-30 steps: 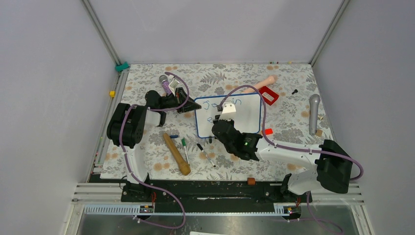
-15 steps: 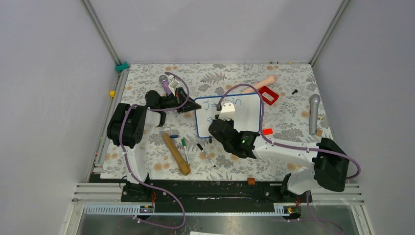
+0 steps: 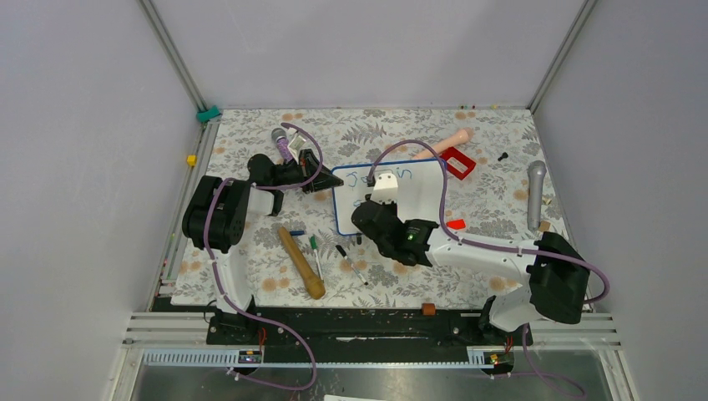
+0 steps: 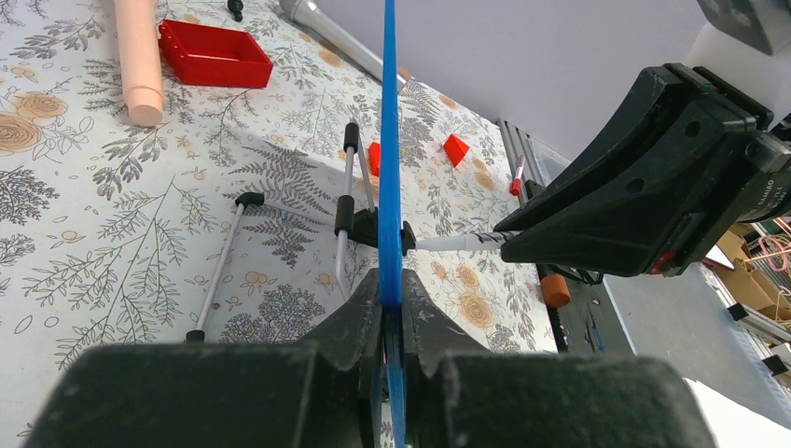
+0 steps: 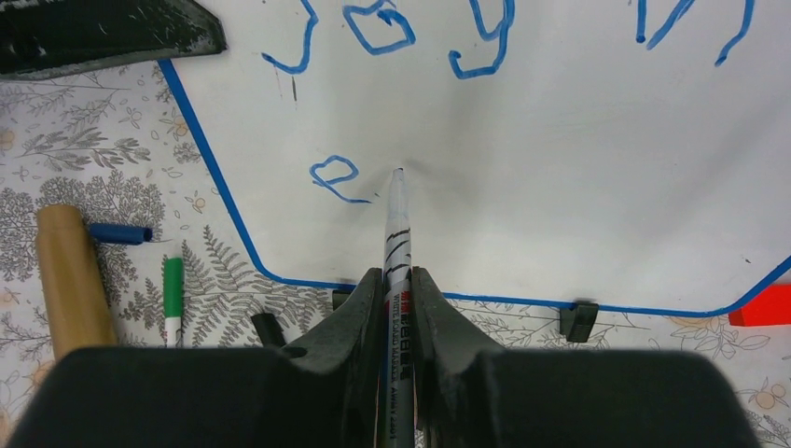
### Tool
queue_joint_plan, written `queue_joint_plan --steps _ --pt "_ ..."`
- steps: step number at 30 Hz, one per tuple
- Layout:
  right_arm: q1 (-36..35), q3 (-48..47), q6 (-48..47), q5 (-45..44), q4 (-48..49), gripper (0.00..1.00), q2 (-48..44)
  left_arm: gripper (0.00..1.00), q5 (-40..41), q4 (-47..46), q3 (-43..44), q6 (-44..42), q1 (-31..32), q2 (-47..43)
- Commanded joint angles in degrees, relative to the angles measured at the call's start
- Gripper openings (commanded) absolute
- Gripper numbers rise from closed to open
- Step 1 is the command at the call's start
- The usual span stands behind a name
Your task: Write a sentence on the whiteboard
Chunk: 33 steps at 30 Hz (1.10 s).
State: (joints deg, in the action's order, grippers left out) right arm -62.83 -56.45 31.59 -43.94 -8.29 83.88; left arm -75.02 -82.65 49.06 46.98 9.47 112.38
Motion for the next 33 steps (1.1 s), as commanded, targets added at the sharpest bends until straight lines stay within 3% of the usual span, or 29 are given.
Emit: queue_joint_plan --steps 1,33 --pt "0.6 -3.2 0.6 -1.7 -0.3 0.00 0.8 0.00 -7.1 -1.7 -0.7 -5.6 0.8 2.1" --pt "3.2 -4.8 -0.3 4.1 -0.2 0.00 2.6 0.00 -7.1 -1.7 -0.7 -5.7 0.8 2.1"
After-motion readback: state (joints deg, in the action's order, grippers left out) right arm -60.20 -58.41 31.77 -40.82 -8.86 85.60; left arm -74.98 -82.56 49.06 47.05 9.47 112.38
